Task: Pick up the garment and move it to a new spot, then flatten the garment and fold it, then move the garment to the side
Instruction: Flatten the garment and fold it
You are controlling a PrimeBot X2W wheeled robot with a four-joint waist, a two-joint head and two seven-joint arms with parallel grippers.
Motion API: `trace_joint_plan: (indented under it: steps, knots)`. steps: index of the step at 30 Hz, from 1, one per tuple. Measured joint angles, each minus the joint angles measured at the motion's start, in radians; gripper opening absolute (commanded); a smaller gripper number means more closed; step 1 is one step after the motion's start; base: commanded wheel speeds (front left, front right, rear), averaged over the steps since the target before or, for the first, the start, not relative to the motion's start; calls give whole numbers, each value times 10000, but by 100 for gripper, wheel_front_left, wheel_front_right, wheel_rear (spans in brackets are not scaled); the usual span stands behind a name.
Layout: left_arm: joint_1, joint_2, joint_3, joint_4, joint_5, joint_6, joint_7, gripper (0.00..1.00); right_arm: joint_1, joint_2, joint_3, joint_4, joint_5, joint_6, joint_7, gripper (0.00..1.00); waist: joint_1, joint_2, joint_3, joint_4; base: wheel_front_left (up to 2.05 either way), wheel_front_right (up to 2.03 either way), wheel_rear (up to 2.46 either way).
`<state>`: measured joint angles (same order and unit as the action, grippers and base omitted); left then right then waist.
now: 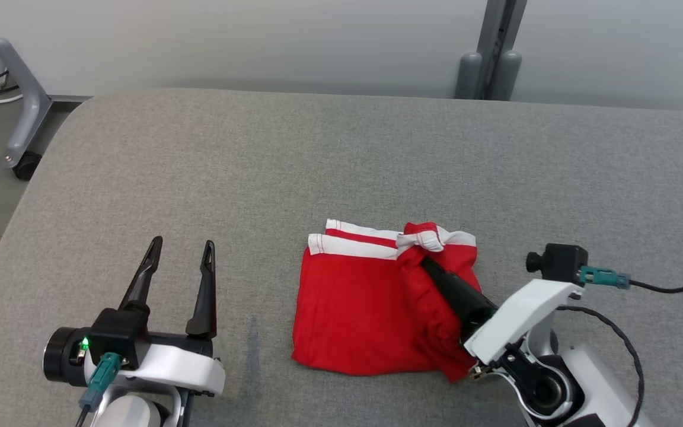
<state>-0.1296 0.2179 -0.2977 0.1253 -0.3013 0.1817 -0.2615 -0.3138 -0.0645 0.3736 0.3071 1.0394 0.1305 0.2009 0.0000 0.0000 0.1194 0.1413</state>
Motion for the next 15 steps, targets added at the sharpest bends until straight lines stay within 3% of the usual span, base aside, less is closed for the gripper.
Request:
trace_joint_plan:
  steps: [5,14,15]
  knots:
    - [-76,-79,-102,73,19,-63,0,100,-934,123,1011,995,744,-2,-324,0,0,0,135,238,0,0,0]
    - [-508,-330,-284,320,82,-240,0,100,-2423,153,3442,2769,2205,-8,-1935,0,-1,0,517,792,0,0,0]
    - [-523,-355,-286,336,100,-261,0,100,-2537,159,3636,2947,2234,-10,-2098,15,-1,0,552,828,0,0,0]
